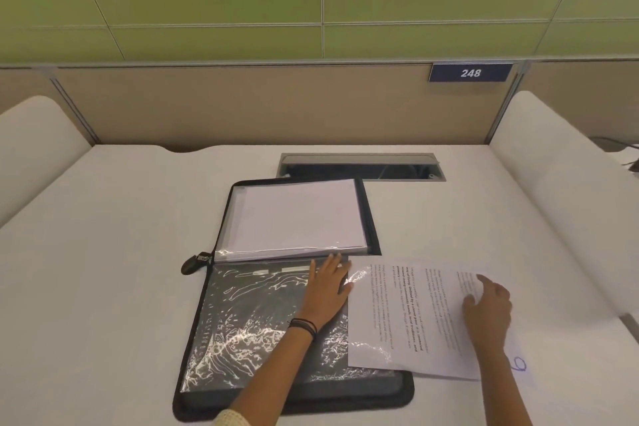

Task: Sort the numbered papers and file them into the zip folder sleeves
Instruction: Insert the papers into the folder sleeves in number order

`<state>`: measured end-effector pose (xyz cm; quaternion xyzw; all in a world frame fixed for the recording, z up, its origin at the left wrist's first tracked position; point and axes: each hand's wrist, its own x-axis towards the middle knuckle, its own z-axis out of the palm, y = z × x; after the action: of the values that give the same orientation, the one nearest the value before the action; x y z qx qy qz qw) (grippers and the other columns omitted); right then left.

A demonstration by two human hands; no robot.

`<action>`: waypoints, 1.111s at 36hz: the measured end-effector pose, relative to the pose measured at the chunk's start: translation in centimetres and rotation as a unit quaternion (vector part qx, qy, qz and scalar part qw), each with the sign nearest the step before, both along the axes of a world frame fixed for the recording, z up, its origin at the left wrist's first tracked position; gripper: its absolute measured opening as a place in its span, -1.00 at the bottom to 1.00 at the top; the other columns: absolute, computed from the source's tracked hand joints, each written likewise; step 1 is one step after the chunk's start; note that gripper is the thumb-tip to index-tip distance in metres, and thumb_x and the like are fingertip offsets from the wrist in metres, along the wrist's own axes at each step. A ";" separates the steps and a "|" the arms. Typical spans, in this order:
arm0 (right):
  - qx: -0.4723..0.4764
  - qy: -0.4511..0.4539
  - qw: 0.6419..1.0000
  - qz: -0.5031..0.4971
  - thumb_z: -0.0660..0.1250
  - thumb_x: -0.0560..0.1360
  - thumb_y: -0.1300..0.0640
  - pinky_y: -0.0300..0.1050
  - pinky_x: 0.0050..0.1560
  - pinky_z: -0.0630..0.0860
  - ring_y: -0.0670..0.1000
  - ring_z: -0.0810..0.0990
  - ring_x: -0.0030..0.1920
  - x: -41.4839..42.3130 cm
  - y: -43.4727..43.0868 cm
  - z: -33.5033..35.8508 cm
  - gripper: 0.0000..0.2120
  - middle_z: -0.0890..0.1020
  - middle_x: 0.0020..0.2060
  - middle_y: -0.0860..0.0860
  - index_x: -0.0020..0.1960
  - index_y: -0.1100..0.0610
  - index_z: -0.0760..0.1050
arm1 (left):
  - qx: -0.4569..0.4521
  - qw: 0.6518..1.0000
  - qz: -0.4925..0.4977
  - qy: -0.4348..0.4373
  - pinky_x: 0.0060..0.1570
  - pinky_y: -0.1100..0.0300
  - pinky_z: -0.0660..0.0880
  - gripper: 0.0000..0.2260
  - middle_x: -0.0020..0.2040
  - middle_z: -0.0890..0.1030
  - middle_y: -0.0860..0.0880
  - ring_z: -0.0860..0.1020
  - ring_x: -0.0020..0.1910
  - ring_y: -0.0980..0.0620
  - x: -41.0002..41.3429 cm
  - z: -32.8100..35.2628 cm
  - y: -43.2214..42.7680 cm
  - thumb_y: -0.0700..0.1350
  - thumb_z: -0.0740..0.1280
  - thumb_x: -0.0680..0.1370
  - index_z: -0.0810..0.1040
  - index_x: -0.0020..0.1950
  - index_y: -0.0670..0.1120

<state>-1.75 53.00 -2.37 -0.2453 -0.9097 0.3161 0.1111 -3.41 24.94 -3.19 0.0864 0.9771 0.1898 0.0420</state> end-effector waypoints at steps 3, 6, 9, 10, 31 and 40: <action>0.016 -0.011 1.000 -0.021 0.31 0.45 0.35 0.22 0.21 0.34 0.38 0.40 0.19 0.5 0.5 0.0 -0.56 0.41 0.23 0.37 0.32 0.29 0.39 | 0.000 1.000 -0.001 -0.004 0.35 0.06 -0.36 -0.54 0.56 0.04 -0.02 -0.05 0.54 0.01 0.2 0.0 0.0 0.04 0.07 0.65 0.10 0.54 0.01; 0.032 -0.028 0.998 -0.038 0.32 0.45 0.32 0.21 0.20 0.35 0.39 0.40 0.19 1.0 0.9 -0.1 -0.57 0.42 0.21 0.39 0.32 0.30 0.38 | -0.007 1.000 0.001 -0.001 0.35 0.06 -0.36 -0.55 0.56 0.03 -0.02 -0.06 0.54 0.01 0.4 0.1 -0.1 0.04 0.07 0.65 0.10 0.54 0.01; 0.050 -0.049 0.996 -0.055 0.32 0.46 0.28 0.22 0.18 0.35 0.40 0.41 0.17 1.5 1.0 -0.2 -0.57 0.43 0.19 0.40 0.31 0.30 0.39 | 0.000 1.000 0.004 -0.006 0.39 0.04 -0.34 -0.55 0.56 0.03 -0.03 -0.05 0.54 0.00 0.8 0.4 -0.3 0.03 0.07 0.65 0.12 0.53 0.01; 0.053 -0.052 0.996 -0.055 0.32 0.46 0.27 0.23 0.17 0.35 0.41 0.41 0.16 1.6 1.0 -0.2 -0.57 0.43 0.18 0.40 0.31 0.30 0.39 | 0.006 1.000 0.006 -0.008 0.41 0.03 -0.31 -0.56 0.56 0.04 -0.02 -0.05 0.54 0.00 1.0 0.5 -0.4 0.02 0.08 0.65 0.13 0.53 0.01; 0.003 -0.087 0.996 0.025 0.29 0.51 0.18 0.16 0.25 0.34 0.34 0.41 0.22 0.9 -1.9 1.1 -0.59 0.42 0.23 0.33 0.34 0.23 0.38 | 0.169 0.972 0.165 0.018 0.48 -0.06 0.08 -0.58 0.52 0.17 -0.02 0.12 0.51 -0.07 5.0 -0.3 -12.3 -0.12 0.25 0.60 0.31 0.45 -0.03; 0.006 -0.059 0.996 0.064 0.31 0.50 0.20 0.14 0.22 0.35 0.34 0.42 0.18 0.7 -2.6 0.6 -0.63 0.45 0.20 0.34 0.29 0.24 0.42 | 0.151 0.940 0.300 0.066 0.47 -0.10 -0.13 -0.61 0.49 0.25 -0.15 0.17 0.49 -0.15 8.0 -1.6 -19.3 -0.16 0.25 0.60 0.35 0.43 -0.12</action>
<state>-1.04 50.38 -1.81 -0.2040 -0.9304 0.3020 0.0385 4.58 5.63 -4.77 -0.1929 0.9183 0.3325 -0.0946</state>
